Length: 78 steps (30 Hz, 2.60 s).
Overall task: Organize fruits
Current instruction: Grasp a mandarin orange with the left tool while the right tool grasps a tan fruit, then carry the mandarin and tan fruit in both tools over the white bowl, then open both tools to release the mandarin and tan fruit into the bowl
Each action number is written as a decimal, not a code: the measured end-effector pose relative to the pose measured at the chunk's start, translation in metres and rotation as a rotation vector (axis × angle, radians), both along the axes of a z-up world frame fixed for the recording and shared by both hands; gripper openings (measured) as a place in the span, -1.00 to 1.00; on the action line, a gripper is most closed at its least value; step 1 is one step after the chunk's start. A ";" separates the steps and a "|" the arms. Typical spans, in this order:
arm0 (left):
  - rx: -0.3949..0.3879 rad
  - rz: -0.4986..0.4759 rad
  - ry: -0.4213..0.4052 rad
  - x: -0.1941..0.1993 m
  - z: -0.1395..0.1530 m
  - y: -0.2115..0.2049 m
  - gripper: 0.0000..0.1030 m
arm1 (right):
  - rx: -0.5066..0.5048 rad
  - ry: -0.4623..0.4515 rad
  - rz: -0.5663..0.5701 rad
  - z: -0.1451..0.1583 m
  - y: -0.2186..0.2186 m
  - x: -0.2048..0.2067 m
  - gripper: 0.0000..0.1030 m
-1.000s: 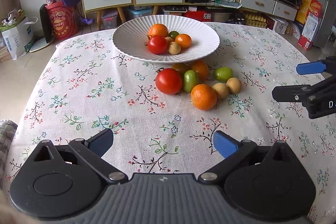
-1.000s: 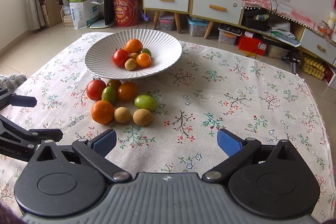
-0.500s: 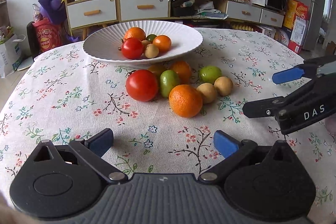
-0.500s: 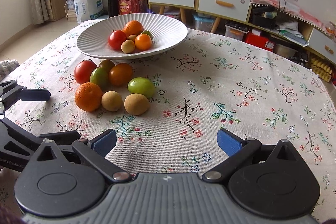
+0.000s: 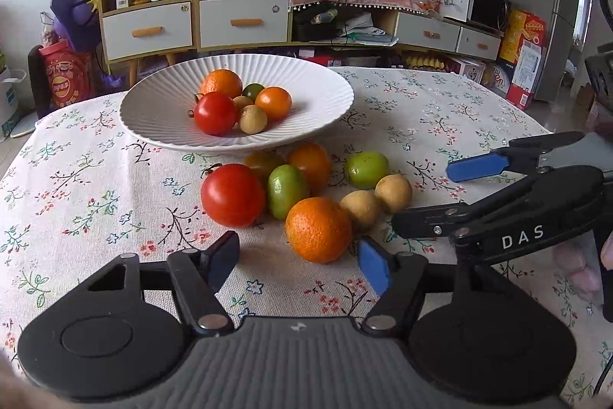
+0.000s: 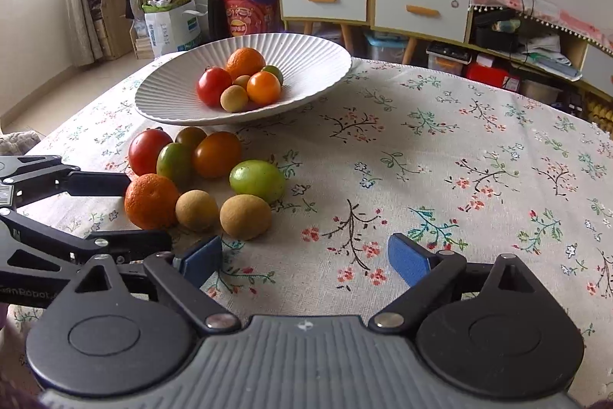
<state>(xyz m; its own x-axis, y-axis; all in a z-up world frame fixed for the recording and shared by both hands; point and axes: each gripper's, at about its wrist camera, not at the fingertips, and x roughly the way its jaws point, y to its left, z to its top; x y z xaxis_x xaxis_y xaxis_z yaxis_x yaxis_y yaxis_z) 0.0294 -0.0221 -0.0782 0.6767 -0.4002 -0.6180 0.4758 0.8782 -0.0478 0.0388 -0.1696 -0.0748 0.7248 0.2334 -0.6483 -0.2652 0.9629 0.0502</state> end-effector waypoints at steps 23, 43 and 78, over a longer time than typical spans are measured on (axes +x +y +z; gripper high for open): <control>0.004 -0.021 0.061 0.001 0.012 0.005 -0.37 | 0.000 -0.002 0.100 0.014 0.014 -0.002 -0.50; -0.088 0.056 0.013 0.039 0.049 0.017 -0.37 | 0.068 -0.096 0.029 0.059 0.025 0.030 -0.50; -0.125 -0.018 0.047 0.070 0.035 0.021 -0.06 | 0.103 -0.024 -0.031 0.048 0.024 0.058 -0.29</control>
<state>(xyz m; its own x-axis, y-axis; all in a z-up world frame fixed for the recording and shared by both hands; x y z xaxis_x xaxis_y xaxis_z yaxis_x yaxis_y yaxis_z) 0.0998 -0.0015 -0.0434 0.6397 -0.4880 -0.5939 0.4864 0.8553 -0.1789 0.0971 -0.1452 -0.0263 0.7478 0.2754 -0.6041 -0.2377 0.9607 0.1437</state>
